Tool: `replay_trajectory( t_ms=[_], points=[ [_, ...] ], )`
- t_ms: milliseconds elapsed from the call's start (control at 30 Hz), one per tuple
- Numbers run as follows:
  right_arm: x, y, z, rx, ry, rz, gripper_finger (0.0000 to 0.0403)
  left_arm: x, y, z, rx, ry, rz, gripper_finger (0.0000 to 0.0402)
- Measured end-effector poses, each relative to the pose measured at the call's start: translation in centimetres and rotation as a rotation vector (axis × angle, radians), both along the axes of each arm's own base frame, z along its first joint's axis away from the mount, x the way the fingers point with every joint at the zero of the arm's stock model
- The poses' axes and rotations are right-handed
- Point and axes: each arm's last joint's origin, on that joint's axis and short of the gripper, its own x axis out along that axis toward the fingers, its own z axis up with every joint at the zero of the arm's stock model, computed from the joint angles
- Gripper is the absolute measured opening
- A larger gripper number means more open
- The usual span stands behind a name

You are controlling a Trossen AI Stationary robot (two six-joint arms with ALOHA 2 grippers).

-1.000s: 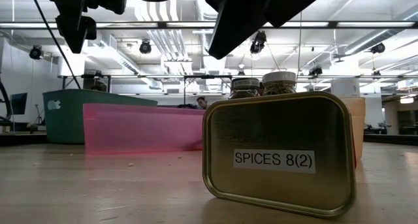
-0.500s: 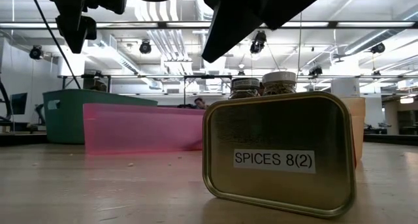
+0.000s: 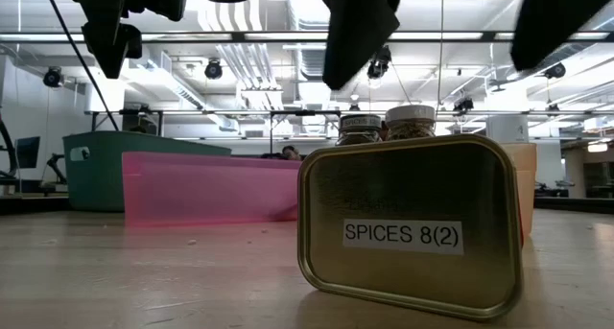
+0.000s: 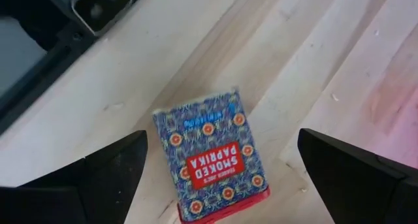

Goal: Pick & Place Food Item
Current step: Put the red seasoning can into the orange bin

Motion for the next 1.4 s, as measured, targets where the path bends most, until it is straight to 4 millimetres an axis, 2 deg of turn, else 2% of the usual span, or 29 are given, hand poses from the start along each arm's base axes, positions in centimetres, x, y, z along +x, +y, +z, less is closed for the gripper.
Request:
replay_trajectory(
  t_ms=[533,1200,1300,1400],
  points=[
    [-0.6,-1.1,-3.3,-0.058,0.005,0.084,0.0388,0.0,0.0,0.0,-0.005,0.0,0.022,0.0273],
    [-0.4,-2.3,-4.7,0.004,0.023,0.096,0.0388,0.1,0.0,0.0,-0.006,-0.004,0.025,0.0272],
    [-0.5,-2.3,-4.8,-0.002,0.023,0.112,0.0373,0.1,0.0,0.0,-0.007,-0.006,0.025,0.0272],
    [-0.6,-2.4,-5.0,-0.004,0.028,0.111,0.033,0.1,0.0,0.0,-0.007,-0.007,0.025,0.0272]
  ],
)
